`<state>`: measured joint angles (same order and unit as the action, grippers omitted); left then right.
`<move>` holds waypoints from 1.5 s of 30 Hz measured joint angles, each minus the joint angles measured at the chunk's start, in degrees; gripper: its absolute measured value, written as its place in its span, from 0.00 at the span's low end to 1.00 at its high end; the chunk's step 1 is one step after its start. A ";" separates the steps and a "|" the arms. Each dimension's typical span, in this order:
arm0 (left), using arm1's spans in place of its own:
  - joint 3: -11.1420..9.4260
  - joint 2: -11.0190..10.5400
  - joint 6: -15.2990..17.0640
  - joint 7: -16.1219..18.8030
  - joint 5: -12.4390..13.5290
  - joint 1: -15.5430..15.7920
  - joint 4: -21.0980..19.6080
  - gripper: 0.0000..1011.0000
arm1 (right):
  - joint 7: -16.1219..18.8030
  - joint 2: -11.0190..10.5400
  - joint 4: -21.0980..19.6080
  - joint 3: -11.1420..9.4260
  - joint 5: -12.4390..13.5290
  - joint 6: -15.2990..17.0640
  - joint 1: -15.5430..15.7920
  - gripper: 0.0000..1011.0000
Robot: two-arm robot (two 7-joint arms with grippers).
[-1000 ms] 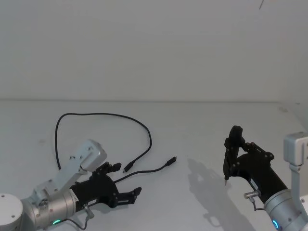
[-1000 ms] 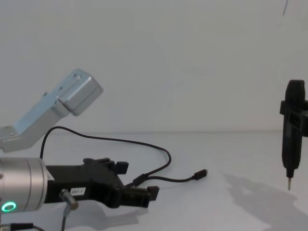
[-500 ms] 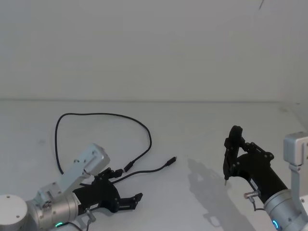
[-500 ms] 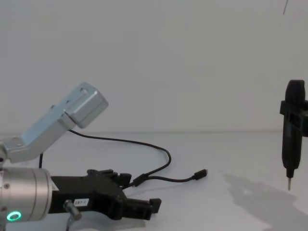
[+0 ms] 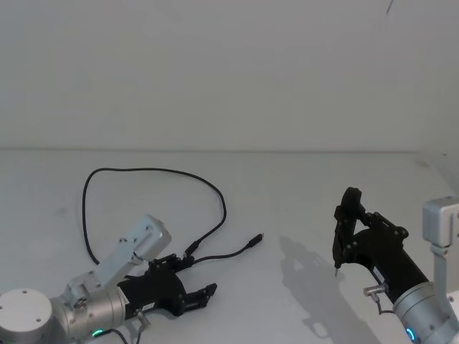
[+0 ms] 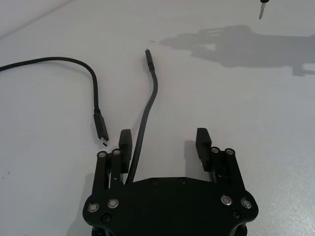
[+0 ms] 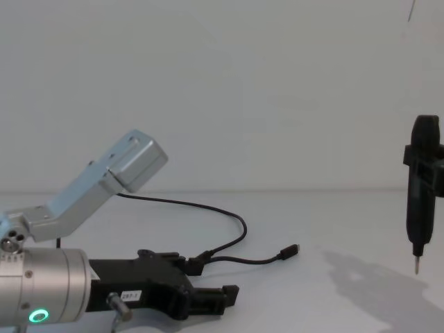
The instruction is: Pick up the data cable with the one hand.
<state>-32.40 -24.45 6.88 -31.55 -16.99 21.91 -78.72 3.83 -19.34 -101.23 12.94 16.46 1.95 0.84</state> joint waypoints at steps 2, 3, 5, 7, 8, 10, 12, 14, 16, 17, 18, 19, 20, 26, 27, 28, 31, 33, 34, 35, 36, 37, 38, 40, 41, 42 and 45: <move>0.04 0.36 -0.30 0.09 0.14 0.10 0.47 0.76 | 0.00 0.00 0.00 0.00 0.00 0.00 0.00 0.28; 0.07 0.46 -0.41 0.16 0.22 0.13 0.59 0.73 | 0.00 0.00 0.00 0.00 0.00 0.00 0.00 0.28; 0.12 0.67 -0.54 0.24 0.29 0.16 0.83 0.65 | 0.00 0.00 0.00 0.00 0.00 0.00 0.00 0.28; 0.22 0.95 -0.77 0.46 0.44 0.18 1.16 0.58 | 0.00 0.00 0.00 0.00 0.00 0.00 0.00 0.28; 0.26 1.04 -0.83 0.53 0.50 0.18 1.24 0.57 | 0.00 0.00 0.00 0.00 0.00 0.00 0.00 0.28; 0.37 1.29 -0.95 0.74 0.68 0.18 1.46 0.48 | 0.00 0.01 0.00 0.00 0.00 0.00 0.00 0.28; 0.46 1.42 -1.03 0.89 0.76 0.18 1.57 0.44 | 0.00 0.00 0.00 0.00 0.00 0.00 0.00 0.28; 0.57 1.63 -1.10 1.10 0.89 0.14 1.68 0.34 | 0.00 0.00 0.00 0.00 0.00 0.00 0.00 0.28; 0.69 1.83 -1.16 1.24 1.01 0.08 1.79 0.32 | 0.00 0.00 0.00 0.00 0.00 0.00 0.00 0.28; 0.72 1.86 -1.17 1.29 1.05 0.07 1.81 0.28 | 0.00 0.00 0.00 0.00 0.00 0.00 0.00 0.28; 0.79 2.00 -1.19 1.39 1.14 0.00 1.86 0.23 | 0.00 0.00 0.00 0.00 0.00 0.00 0.00 0.28; 0.82 2.05 -1.20 1.43 1.18 -0.03 1.88 0.20 | 0.00 0.00 0.00 0.00 0.00 0.00 0.00 0.28; 0.86 2.12 -1.21 1.46 1.21 -0.06 1.91 0.18 | 0.00 0.00 0.00 0.00 0.00 0.00 0.00 0.28; 1.12 2.52 -1.31 1.69 1.53 -0.21 1.98 0.04 | 0.00 0.00 0.00 0.00 0.00 0.00 0.00 0.28; 1.15 2.57 -1.34 1.71 1.58 -0.21 1.98 0.04 | 0.00 0.00 0.00 0.00 0.00 0.00 0.00 0.28; 1.22 2.67 -1.40 1.75 1.67 -0.22 1.97 0.04 | 0.00 0.00 0.00 0.00 0.00 0.00 0.00 0.28; 1.29 2.76 -1.51 1.78 1.78 -0.22 1.82 0.04 | 0.00 0.00 0.00 0.00 0.00 0.00 0.00 0.28; 1.39 2.81 -1.63 1.78 1.91 -0.13 1.46 0.04 | 0.00 0.00 0.00 0.00 0.00 0.00 0.00 0.28; 1.45 2.81 -1.68 1.72 1.95 -0.02 1.14 0.04 | 0.00 0.00 0.00 0.00 0.00 0.00 0.00 0.28; 1.48 2.80 -1.69 1.67 1.97 0.05 0.89 0.04 | 0.00 0.00 0.00 0.00 0.00 0.00 0.00 0.28; 1.48 2.78 -1.70 1.60 1.97 0.12 0.70 0.04 | 0.00 0.00 0.00 0.00 0.00 0.00 0.00 0.28; 1.52 2.71 -1.71 1.35 1.97 0.26 0.25 0.04 | 0.00 0.00 0.00 0.00 0.00 0.00 0.00 0.28; 1.54 2.64 -1.71 1.21 1.97 0.34 0.02 0.04 | 0.00 0.00 0.00 0.00 0.00 0.00 0.00 0.28; 1.55 2.44 -1.71 0.93 1.94 0.45 -0.55 0.04 | 0.00 0.00 0.00 0.00 0.00 0.00 0.00 0.28; 1.56 2.23 -1.71 0.52 1.84 0.55 -1.09 0.04 | 0.00 0.00 0.00 0.00 0.00 0.00 0.00 0.28; 1.56 2.07 -1.70 0.30 1.77 0.59 -1.36 0.04 | 0.00 0.00 0.00 0.00 0.00 0.00 0.00 0.28; 1.56 1.52 -1.54 -0.52 1.37 0.64 -2.72 0.04 | 0.00 0.00 0.00 0.00 0.00 0.00 0.00 0.28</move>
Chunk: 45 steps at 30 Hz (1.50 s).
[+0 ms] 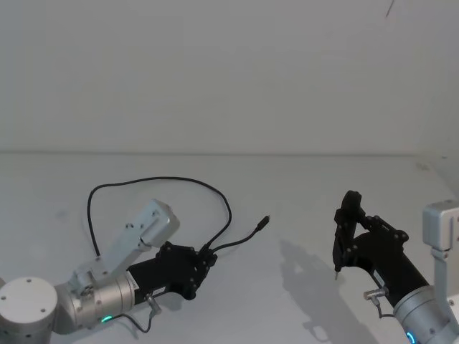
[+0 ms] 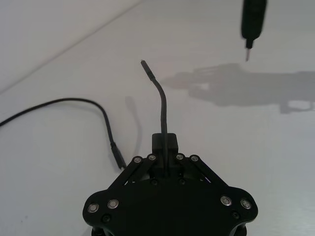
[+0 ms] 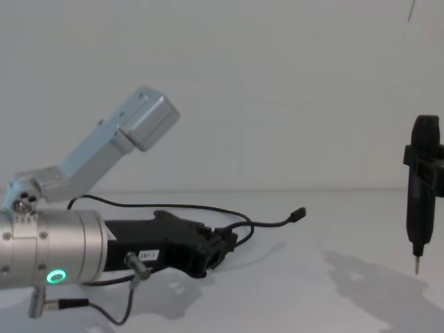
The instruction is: Pick up the data cable with the one hand.
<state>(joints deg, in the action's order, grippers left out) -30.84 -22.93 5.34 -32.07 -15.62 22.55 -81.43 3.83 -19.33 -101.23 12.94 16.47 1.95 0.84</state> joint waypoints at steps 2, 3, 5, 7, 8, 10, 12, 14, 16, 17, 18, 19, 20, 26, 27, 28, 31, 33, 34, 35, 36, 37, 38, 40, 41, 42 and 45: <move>0.00 -0.30 0.25 -0.50 -0.30 -0.02 -0.65 0.04 | 0.00 0.00 0.00 0.00 0.00 0.00 0.00 0.28; -0.01 -0.63 0.56 -0.82 -0.59 -0.11 -1.34 0.04 | 0.00 0.00 0.00 0.00 0.00 0.00 0.00 0.28; -0.05 -1.23 1.12 -1.45 -1.00 -0.40 -2.55 0.04 | 0.00 0.00 0.00 0.00 0.00 0.00 0.00 0.28; -0.07 -1.89 1.84 -1.92 -1.49 -0.88 -3.81 0.04 | 0.00 0.00 0.00 0.00 0.00 0.00 0.00 0.28; -0.07 -2.02 2.06 -2.02 -1.63 -0.98 -4.06 0.04 | 0.00 0.00 0.00 0.00 0.00 0.00 0.00 0.28; -0.07 -2.59 2.56 -2.21 -1.96 -1.48 -4.99 0.04 | 0.00 0.00 0.00 0.00 0.00 0.00 0.00 0.28; -0.04 -3.22 3.20 -2.34 -2.36 -2.07 -6.23 0.04 | 0.00 0.00 0.00 0.00 0.00 0.00 0.00 0.28; 0.01 -3.65 3.59 -2.36 -2.59 -2.51 -6.96 0.04 | 0.00 0.00 0.00 0.00 0.00 0.00 0.00 0.28; 0.14 -4.28 4.15 -2.36 -2.94 -3.16 -8.05 0.04 | 0.00 0.00 0.00 0.00 0.00 0.00 0.00 0.28; 0.19 -4.47 4.31 -2.35 -3.03 -3.36 -8.37 0.04 | 0.00 0.00 0.00 0.00 0.00 0.00 0.00 0.28; 0.28 -4.86 4.61 -2.29 -3.24 -3.73 -8.94 0.04 | 0.00 0.00 0.00 0.00 0.00 0.00 0.00 0.28; 0.28 -4.86 4.61 -2.29 -3.24 -3.73 -8.94 0.04 | 0.00 0.01 0.00 0.00 0.00 0.00 0.00 0.28; 0.37 -5.23 4.86 -2.21 -3.39 -4.09 -9.52 0.04 | 0.00 0.04 0.00 -0.01 0.00 0.00 0.00 0.28; 0.61 -6.28 5.65 -1.88 -3.89 -5.14 -11.20 0.04 | 0.32 0.55 -0.28 -0.25 0.60 -0.06 -0.03 0.28; 0.64 -6.39 5.70 -1.85 -3.94 -5.23 -11.35 0.04 | 0.44 0.79 -0.43 -0.31 0.93 -0.06 -0.07 0.28; 0.68 -6.58 5.83 -1.78 -4.03 -5.41 -11.63 0.04 | 0.51 0.97 -0.52 -0.35 1.11 -0.06 -0.11 0.28; 0.76 -6.88 6.05 -1.68 -4.17 -5.71 -12.09 0.04 | 0.73 1.47 -0.76 -0.45 1.80 -0.04 -0.25 0.28; 0.79 -7.00 6.14 -1.65 -4.21 -5.82 -12.27 0.04 | 0.87 2.17 -1.05 -0.47 2.54 0.11 -0.45 0.28; 0.81 -7.12 6.21 -1.62 -4.26 -5.93 -12.45 0.04 | 0.92 2.66 -1.22 -0.45 2.98 0.28 -0.64 0.28; 0.82 -7.16 6.24 -1.60 -4.28 -5.98 -12.53 0.04 | 0.95 3.00 -1.33 -0.38 3.18 0.37 -0.73 0.28; 0.83 -7.21 6.27 -1.58 -4.30 -6.03 -12.61 0.04 | 0.97 3.26 -1.40 -0.31 3.43 0.51 -0.82 0.28; 0.84 -7.25 6.30 -1.57 -4.33 -6.07 -12.67 0.04 | 1.00 3.77 -1.52 -0.20 3.79 0.75 -0.99 0.28; 0.86 -7.33 6.35 -1.54 -4.38 -6.15 -12.80 0.04 | 1.02 4.02 -1.57 -0.13 3.95 0.88 -1.09 0.28; 0.88 -7.39 6.40 -1.52 -4.42 -6.22 -12.91 0.04 | 1.04 4.55 -1.64 0.03 4.25 1.10 -1.27 0.28; 0.89 -7.47 6.47 -1.50 -4.45 -6.28 -13.02 0.04 | 1.08 4.97 -1.66 0.14 4.57 1.31 -1.41 0.28; 0.90 -7.49 6.49 -1.49 -4.47 -6.31 -13.07 0.04 | 1.10 5.25 -1.66 0.21 4.71 1.39 -1.50 0.28; 0.91 -7.59 6.55 -1.47 -4.51 -6.42 -13.23 0.04 | 1.16 5.99 -1.53 0.40 5.10 1.57 -1.73 0.28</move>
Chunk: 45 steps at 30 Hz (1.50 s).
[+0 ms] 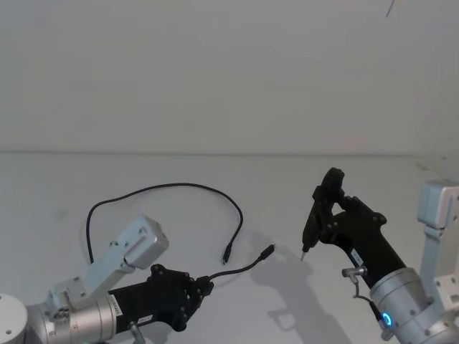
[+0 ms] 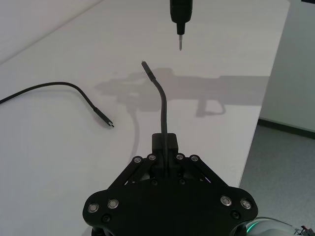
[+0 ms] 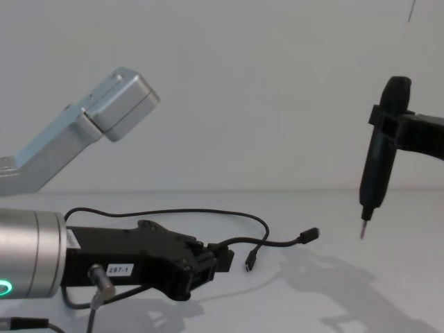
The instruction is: Pick up the data cable with the one hand.
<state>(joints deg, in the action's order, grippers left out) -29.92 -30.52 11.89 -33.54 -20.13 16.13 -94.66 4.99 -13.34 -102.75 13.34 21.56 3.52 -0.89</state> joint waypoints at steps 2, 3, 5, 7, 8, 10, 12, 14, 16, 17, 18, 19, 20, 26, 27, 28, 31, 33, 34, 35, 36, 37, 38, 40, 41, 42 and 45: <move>0.01 -0.07 0.04 0.02 -0.02 -0.05 -0.09 0.04 | 0.05 0.50 0.33 0.09 0.17 0.00 -0.15 0.28; 0.02 -0.09 0.04 0.02 -0.03 -0.07 -0.12 0.04 | 0.07 0.69 0.52 0.13 0.22 0.01 -0.23 0.28; 0.03 -0.11 0.06 0.03 -0.04 -0.10 -0.18 0.04 | 0.12 0.98 0.85 0.18 0.28 -0.05 -0.35 0.28; 0.04 -0.15 0.09 0.04 -0.05 -0.15 -0.25 0.04 | 0.16 1.33 1.27 0.24 0.30 -0.15 -0.52 0.28; 0.05 -0.18 0.11 0.05 -0.06 -0.17 -0.28 0.04 | 0.23 1.61 1.66 0.28 0.31 -0.32 -0.69 0.28; 0.06 -0.21 0.13 0.06 -0.07 -0.19 -0.31 0.04 | 0.37 1.99 2.27 0.35 0.32 -0.60 -0.99 0.28; 0.07 -0.24 0.14 0.07 -0.08 -0.22 -0.35 0.04 | 0.54 2.39 3.04 0.42 0.32 -0.93 -1.36 0.28; 0.08 -0.25 0.16 0.09 -0.09 -0.23 -0.39 0.04 | 0.66 2.62 3.54 0.45 0.32 -1.19 -1.62 0.28; 0.08 -0.26 0.17 0.10 -0.11 -0.24 -0.41 0.04 | 0.87 3.01 4.35 0.51 0.28 -1.53 -2.09 0.28; 0.08 -0.27 0.18 0.11 -0.11 -0.25 -0.42 0.04 | 0.94 3.13 4.58 0.53 0.26 -1.64 -2.24 0.28; 0.08 -0.27 0.18 0.11 -0.11 -0.25 -0.43 0.04 | 1.05 3.36 5.09 0.56 0.24 -1.82 -2.55 0.28; 0.08 -0.28 0.19 0.11 -0.12 -0.26 -0.43 0.04 | 1.12 3.48 5.33 0.58 0.22 -1.95 -2.69 0.28; 0.08 -0.28 0.19 0.11 -0.12 -0.26 -0.44 0.04 | 1.20 3.63 5.62 0.60 0.20 -2.03 -2.87 0.28; 0.08 -0.30 0.22 0.11 -0.14 -0.30 -0.48 0.04 | 1.67 4.55 7.04 0.72 0.10 -2.55 -3.90 0.28; 0.08 -0.31 0.22 0.11 -0.14 -0.30 -0.48 0.04 | 1.73 4.62 7.13 0.73 0.09 -2.59 -3.97 0.28; 0.08 -0.31 0.22 0.10 -0.14 -0.30 -0.49 0.04 | 1.83 4.88 7.44 0.78 0.07 -2.67 -4.19 0.28; 0.08 -0.33 0.22 0.10 -0.14 -0.32 -0.50 0.04 | 2.03 5.32 7.94 0.83 0.03 -2.75 -4.56 0.28; 0.08 -0.34 0.22 0.10 -0.14 -0.33 -0.51 0.04 | 2.15 5.49 8.15 0.85 -0.01 -2.79 -4.71 0.28; 0.08 -0.34 0.22 0.10 -0.14 -0.33 -0.52 0.04 | 2.26 5.64 8.36 0.87 -0.08 -2.86 -4.84 0.28; 0.08 -0.35 0.22 0.10 -0.14 -0.33 -0.52 0.04 | 2.30 5.73 8.50 0.88 -0.11 -2.89 -4.93 0.28; 0.08 -0.35 0.23 0.10 -0.14 -0.33 -0.53 0.04 | 2.34 5.78 8.56 0.88 -0.14 -2.91 -4.96 0.28; 0.08 -0.36 0.22 0.10 -0.14 -0.33 -0.53 0.04 | 2.39 5.87 8.69 0.89 -0.17 -2.94 -5.03 0.28; 0.08 -0.36 0.22 0.10 -0.14 -0.33 -0.54 0.04 | 2.46 5.99 8.90 0.90 -0.25 -3.00 -5.15 0.28; 0.08 -0.36 0.22 0.10 -0.14 -0.33 -0.54 0.04 | 2.59 6.10 9.12 0.92 -0.37 -3.12 -5.24 0.28; 0.08 -0.36 0.22 0.10 -0.14 -0.33 -0.54 0.04 | 2.69 6.22 9.43 0.92 -0.51 -3.23 -5.36 0.28; 0.08 -0.36 0.22 0.10 -0.14 -0.33 -0.54 0.04 | 2.73 6.26 9.56 0.93 -0.56 -3.29 -5.40 0.28; 0.08 -0.36 0.23 0.10 -0.13 -0.33 -0.54 0.04 | 2.89 6.50 10.12 0.93 -0.75 -3.55 -5.60 0.28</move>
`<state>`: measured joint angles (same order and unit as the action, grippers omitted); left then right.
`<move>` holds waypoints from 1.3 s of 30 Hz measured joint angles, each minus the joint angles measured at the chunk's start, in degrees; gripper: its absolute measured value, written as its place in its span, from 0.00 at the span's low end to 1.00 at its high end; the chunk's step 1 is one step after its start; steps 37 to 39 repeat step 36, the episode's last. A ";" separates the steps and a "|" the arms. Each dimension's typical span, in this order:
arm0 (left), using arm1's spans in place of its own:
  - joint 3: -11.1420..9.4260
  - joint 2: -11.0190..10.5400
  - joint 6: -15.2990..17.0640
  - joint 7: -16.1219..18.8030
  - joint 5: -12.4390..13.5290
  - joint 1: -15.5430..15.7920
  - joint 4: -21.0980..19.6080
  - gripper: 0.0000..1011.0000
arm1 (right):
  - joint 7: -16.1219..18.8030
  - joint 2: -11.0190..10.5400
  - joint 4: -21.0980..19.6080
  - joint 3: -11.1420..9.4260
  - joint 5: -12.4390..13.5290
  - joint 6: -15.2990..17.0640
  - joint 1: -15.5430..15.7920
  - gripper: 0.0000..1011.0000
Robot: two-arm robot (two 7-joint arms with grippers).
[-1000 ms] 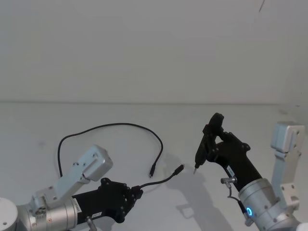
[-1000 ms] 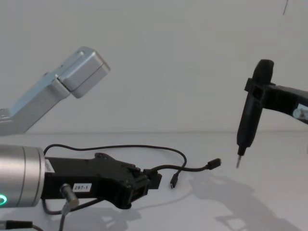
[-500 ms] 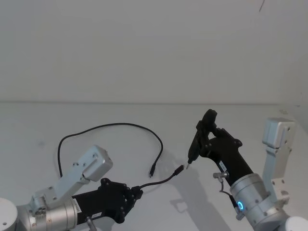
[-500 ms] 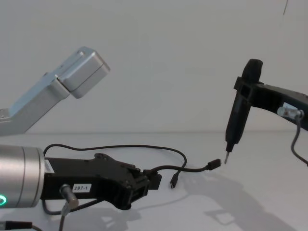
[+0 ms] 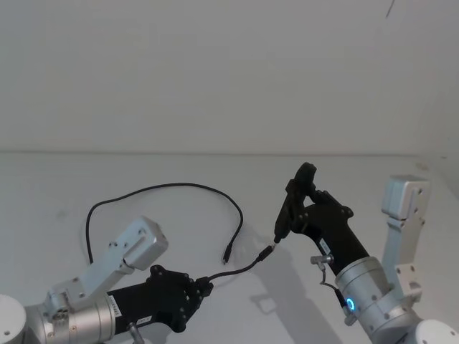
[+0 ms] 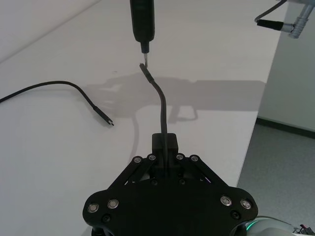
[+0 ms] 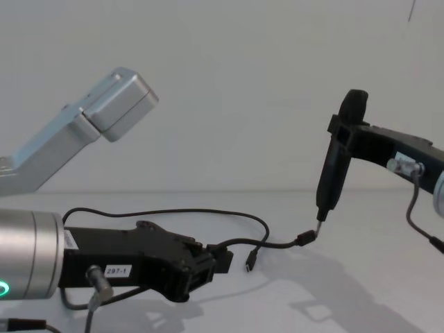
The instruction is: Pick up the data cable with the one hand.
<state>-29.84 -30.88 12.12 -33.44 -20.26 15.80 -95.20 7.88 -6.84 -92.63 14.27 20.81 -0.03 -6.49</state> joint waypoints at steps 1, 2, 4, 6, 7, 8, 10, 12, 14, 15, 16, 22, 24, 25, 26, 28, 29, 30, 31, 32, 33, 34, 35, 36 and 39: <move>0.00 0.00 0.00 0.00 0.00 0.00 0.00 0.04 | 0.07 0.05 0.12 0.00 -0.06 -0.09 -0.04 0.28; 0.00 0.00 0.00 0.00 0.00 0.00 0.00 0.04 | 0.20 0.14 0.35 0.00 -0.16 -0.23 -0.14 0.28; 0.00 0.00 0.00 0.00 0.00 0.00 0.00 0.04 | 0.30 0.26 0.65 0.00 -0.27 -0.36 -0.24 0.28; 0.00 0.00 0.00 0.00 0.00 0.00 0.00 0.04 | 0.45 0.41 0.99 -0.02 -0.41 -0.58 -0.38 0.28; 0.00 0.00 0.00 0.00 0.00 0.00 0.00 0.04 | 0.53 0.45 1.11 -0.04 -0.46 -0.66 -0.44 0.28; 0.00 0.00 0.00 0.00 0.00 0.00 0.00 0.04 | 0.67 0.54 1.37 -0.06 -0.56 -0.81 -0.54 0.28; 0.00 0.00 0.00 0.00 0.00 0.00 0.00 0.04 | 0.78 0.65 1.69 -0.08 -0.68 -0.98 -0.67 0.28; 0.00 0.00 -0.01 0.00 0.00 0.00 0.00 0.04 | 0.94 0.79 2.11 -0.12 -0.80 -1.21 -0.85 0.28; 0.00 0.00 0.00 0.00 0.00 0.00 0.01 0.04 | 1.06 0.90 2.40 -0.17 -0.88 -1.33 -1.00 0.28; 0.00 0.01 -0.01 0.00 0.00 0.00 0.01 0.04 | 1.17 1.01 2.66 -0.22 -0.97 -1.46 -1.14 0.28; 0.00 0.00 0.00 0.00 0.00 0.00 0.01 0.04 | 1.21 1.06 2.74 -0.24 -1.00 -1.51 -1.20 0.28; 0.00 0.00 -0.01 0.00 0.00 0.00 0.01 0.04 | 1.69 1.46 3.48 -0.43 -1.21 -1.94 -1.61 0.28; 0.00 0.00 -0.01 0.00 0.00 0.00 0.01 0.04 | 1.83 1.56 3.71 -0.52 -1.24 -2.09 -1.73 0.28; 0.00 0.01 -0.01 0.00 0.00 0.00 0.01 0.04 | 1.89 1.60 3.78 -0.54 -1.25 -2.12 -1.76 0.28; 0.00 0.00 -0.01 0.00 0.00 0.00 0.01 0.04 | 1.95 1.64 3.82 -0.55 -1.25 -2.15 -1.78 0.28; 0.00 0.00 -0.01 0.00 0.00 0.00 0.01 0.04 | 2.09 1.68 3.91 -0.61 -1.25 -2.19 -1.85 0.28; 0.00 0.00 -0.01 0.00 0.00 0.00 0.01 0.04 | 2.13 1.69 3.91 -0.63 -1.25 -2.19 -1.86 0.28; 0.00 0.01 -0.01 0.00 0.00 0.00 0.01 0.04 | 2.21 1.70 3.93 -0.68 -1.23 -2.19 -1.87 0.28; 0.00 0.01 -0.01 0.00 0.00 0.00 0.01 0.04 | 2.25 1.70 3.93 -0.69 -1.21 -2.19 -1.87 0.28; 0.00 0.01 -0.01 0.00 0.00 0.00 0.01 0.04 | 2.29 1.71 3.94 -0.70 -1.20 -2.19 -1.88 0.28; 0.00 0.00 -0.01 0.00 0.00 0.00 0.01 0.04 | 2.39 1.72 3.95 -0.73 -1.18 -2.18 -1.88 0.28; 0.00 0.01 -0.01 0.00 0.00 0.00 0.01 0.04 | 2.42 1.72 3.95 -0.74 -1.18 -2.18 -1.89 0.28; 0.00 0.00 -0.01 0.00 0.00 0.00 0.01 0.04 | 2.45 1.73 3.96 -0.75 -1.18 -2.18 -1.88 0.28; 0.00 0.00 -0.01 0.00 0.00 0.00 0.01 0.04 | 2.49 1.74 3.97 -0.77 -1.16 -2.17 -1.89 0.28; 0.00 0.00 -0.01 0.00 0.00 0.00 0.01 0.04 | 2.49 1.74 3.97 -0.77 -1.16 -2.17 -1.89 0.28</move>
